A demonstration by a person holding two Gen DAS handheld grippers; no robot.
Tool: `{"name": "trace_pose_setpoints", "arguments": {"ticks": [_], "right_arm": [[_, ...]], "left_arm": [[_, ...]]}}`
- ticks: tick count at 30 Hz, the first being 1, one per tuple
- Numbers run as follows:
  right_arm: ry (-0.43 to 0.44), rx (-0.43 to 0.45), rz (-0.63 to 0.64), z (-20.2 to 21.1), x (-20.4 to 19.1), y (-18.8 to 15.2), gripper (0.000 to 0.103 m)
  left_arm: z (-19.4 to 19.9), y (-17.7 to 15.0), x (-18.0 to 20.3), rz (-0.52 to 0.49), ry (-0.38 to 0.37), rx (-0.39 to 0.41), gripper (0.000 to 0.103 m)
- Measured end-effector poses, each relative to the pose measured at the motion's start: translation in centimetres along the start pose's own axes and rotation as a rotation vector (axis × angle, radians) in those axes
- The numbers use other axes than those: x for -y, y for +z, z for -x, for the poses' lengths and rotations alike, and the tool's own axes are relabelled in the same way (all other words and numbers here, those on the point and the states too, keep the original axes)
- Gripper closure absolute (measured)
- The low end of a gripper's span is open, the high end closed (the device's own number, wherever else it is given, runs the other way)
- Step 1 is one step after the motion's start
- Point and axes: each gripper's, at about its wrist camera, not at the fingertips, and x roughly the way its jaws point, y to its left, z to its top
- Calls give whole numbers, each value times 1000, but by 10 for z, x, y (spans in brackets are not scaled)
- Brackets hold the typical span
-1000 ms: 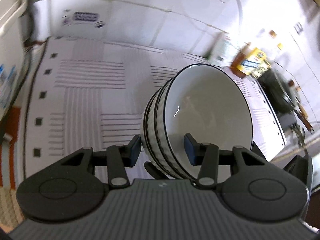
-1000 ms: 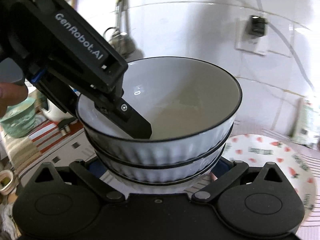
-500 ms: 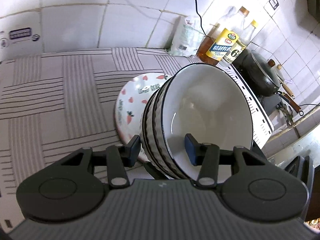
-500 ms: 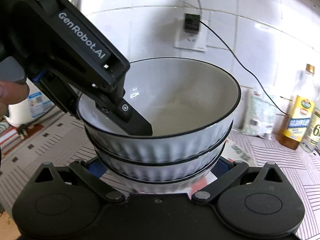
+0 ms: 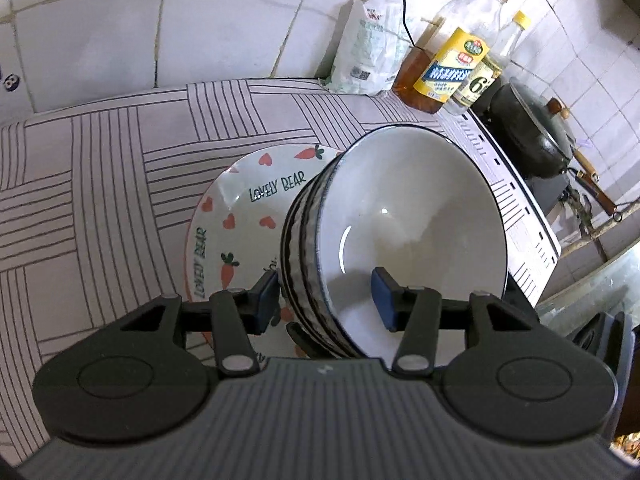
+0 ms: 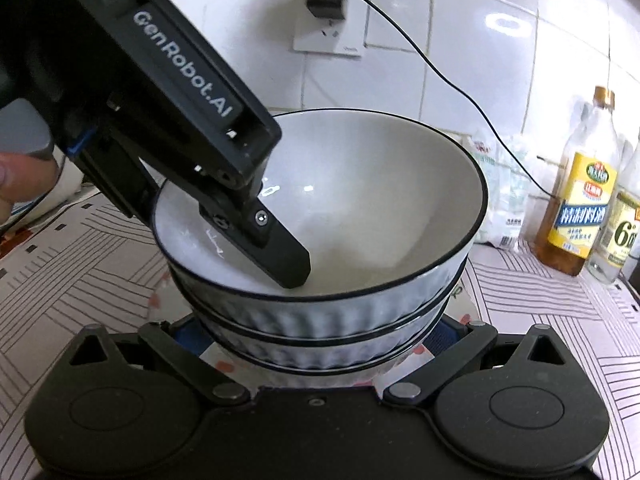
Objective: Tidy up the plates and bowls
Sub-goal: 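Carry the bowl stack with both grippers over the bunny plate stack, then lower the bowls onto the bunny plate and open both grippers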
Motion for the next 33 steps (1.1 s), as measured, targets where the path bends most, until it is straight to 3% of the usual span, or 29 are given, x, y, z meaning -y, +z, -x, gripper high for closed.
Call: {"name": "trace_pose_setpoints", "arguments": {"ticks": [6,13,16,24,30,33], "right_arm": [[-4,-19,21,-15,-4,7,0],[41,-50,-100,-20,17,7,0],[20,-51,-93,-24,14,6,0],[17,-49,-108,-11,7,-1,0],[39,-89,-150,10,5,-2,0],[60,-85,-162,28,8,-1,0]], "left_arm": [[-8,4,2,-5,20,0,50],[-12,10,0,19,35,-6,50],[-14,13,1,-1,36,-21,50],[-14,13,3,20,53,-13,48],[-4,8,15,9,151,22,48],[11,3,21,37,174,67,43]]}}
